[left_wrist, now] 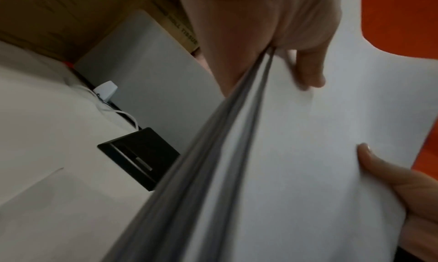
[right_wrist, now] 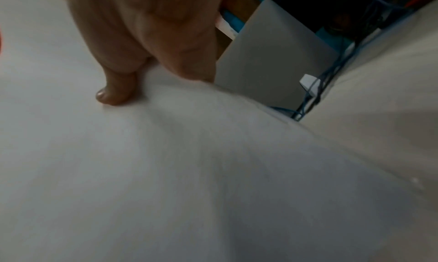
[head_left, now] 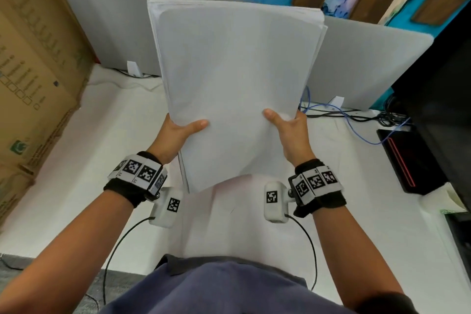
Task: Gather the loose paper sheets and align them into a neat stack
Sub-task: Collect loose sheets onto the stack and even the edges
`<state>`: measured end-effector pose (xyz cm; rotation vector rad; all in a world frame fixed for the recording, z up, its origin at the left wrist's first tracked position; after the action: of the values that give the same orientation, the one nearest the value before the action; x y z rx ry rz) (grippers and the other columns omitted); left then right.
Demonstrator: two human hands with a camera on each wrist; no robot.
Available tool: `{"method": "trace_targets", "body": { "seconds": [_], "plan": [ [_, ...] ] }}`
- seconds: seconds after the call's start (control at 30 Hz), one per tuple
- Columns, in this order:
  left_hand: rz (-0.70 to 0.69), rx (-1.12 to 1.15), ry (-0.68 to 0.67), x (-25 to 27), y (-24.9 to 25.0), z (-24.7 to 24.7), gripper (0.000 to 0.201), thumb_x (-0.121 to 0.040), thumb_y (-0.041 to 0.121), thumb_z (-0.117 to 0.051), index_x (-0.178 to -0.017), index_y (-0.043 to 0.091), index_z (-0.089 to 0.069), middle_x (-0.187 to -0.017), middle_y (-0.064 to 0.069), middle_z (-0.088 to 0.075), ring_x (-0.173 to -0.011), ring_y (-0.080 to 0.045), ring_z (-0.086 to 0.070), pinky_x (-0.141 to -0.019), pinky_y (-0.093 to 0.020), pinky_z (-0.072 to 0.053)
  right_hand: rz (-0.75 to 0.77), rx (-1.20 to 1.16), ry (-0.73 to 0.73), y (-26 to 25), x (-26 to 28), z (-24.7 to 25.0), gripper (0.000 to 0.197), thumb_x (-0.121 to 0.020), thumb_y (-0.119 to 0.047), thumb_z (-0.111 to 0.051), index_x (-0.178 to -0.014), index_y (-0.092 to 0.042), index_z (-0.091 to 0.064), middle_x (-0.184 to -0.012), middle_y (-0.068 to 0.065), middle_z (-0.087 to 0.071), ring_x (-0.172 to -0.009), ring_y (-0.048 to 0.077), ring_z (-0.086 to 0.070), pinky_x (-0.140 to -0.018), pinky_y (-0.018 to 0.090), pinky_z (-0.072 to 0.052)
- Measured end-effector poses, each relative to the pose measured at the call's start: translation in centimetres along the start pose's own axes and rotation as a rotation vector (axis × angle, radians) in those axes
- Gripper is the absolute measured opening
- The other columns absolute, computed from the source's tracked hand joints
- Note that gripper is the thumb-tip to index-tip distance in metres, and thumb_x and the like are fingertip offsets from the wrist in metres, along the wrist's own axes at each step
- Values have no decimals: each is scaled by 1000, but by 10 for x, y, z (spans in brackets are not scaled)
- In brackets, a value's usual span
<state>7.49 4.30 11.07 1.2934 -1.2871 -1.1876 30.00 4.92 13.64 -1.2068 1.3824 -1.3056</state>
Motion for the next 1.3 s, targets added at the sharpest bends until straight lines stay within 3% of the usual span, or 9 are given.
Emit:
{"method": "trace_targets", "body": {
  "seconds": [0.17,0.37,0.47,0.57,0.63,0.77,0.97,1.17,1.3],
  "plan": [
    [-53,-202,150,-9,-10,-7,42,-87,6,-60,-127,-2,-49,-112,-9,-60,-99,-17,-60,-87,-25,-50,0,75,-26,6,-8,-1,23,-82,-7,-67,-101,-17,-60,-91,-7,-65,-81,5,-63,-77,20,-53],
    [42,-254,179,-3,-42,14,16,-88,9,-61,-102,7,-54,-90,-7,-58,-89,-23,-55,-82,-37,-46,-71,292,-177,54,-15,28,31,-86,-18,-65,-114,-18,-53,-114,4,-61,-106,18,-59,-90,26,-47],
    [82,-297,209,2,-58,31,10,-88,11,-61,-88,13,-51,-86,-9,-52,-82,-22,-49,-73,-36,-44,-291,659,12,100,-17,81,51,-82,-32,-70,-125,-14,-50,-126,8,-49,-121,23,-47,-100,29,-37],
    [119,-295,269,3,-66,46,16,-88,11,-60,-79,19,-50,-87,-11,-50,-81,-22,-48,-71,-36,-42,-694,945,267,131,-4,132,83,-76,-50,-70,-141,-14,-30,-142,20,-31,-132,39,-30,-107,47,-28],
    [142,-293,293,3,-69,53,22,-88,12,-60,-75,22,-47,-87,-12,-49,-80,-24,-48,-73,-40,-42,-797,1002,366,135,5,144,100,-72,-52,-72,-145,-12,-17,-145,25,-24,-134,41,-23,-108,51,-24],
    [154,-291,314,0,-70,54,22,-89,11,-60,-74,23,-49,-89,-13,-52,-81,-25,-50,-76,-42,-44,-778,833,425,141,-2,143,111,-71,-35,-79,-147,-7,-3,-145,25,-26,-131,41,-33,-106,50,-33],
    [140,-277,338,-2,-75,58,23,-88,8,-60,-73,22,-49,-88,-13,-50,-81,-24,-48,-75,-39,-41,-691,781,322,141,-9,126,61,-75,-23,-77,-121,5,-51,-124,21,-58,-113,36,-56,-91,37,-46],
    [145,-248,371,1,-79,67,26,-88,6,-59,-72,23,-49,-89,-12,-49,-82,-24,-47,-75,-40,-40,-685,814,325,149,-12,101,68,-73,-27,-78,-126,1,-46,-131,19,-50,-118,36,-50,-97,39,-44],
    [138,-257,373,4,-79,71,24,-88,7,-60,-73,23,-48,-87,-12,-49,-81,-24,-47,-73,-40,-40,-743,842,291,149,-15,86,81,-75,-24,-77,-135,0,-28,-137,24,-35,-119,41,-47,-94,43,-44]
  ]
}}
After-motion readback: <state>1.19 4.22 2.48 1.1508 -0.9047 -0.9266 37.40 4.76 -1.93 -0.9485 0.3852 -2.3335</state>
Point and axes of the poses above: each hand's wrist, its own x-axis away from the middle knuckle, its own z-axis out of the back of the hand, y = z × x, the point moved 1 cm from there along -x, towards the middle knuckle
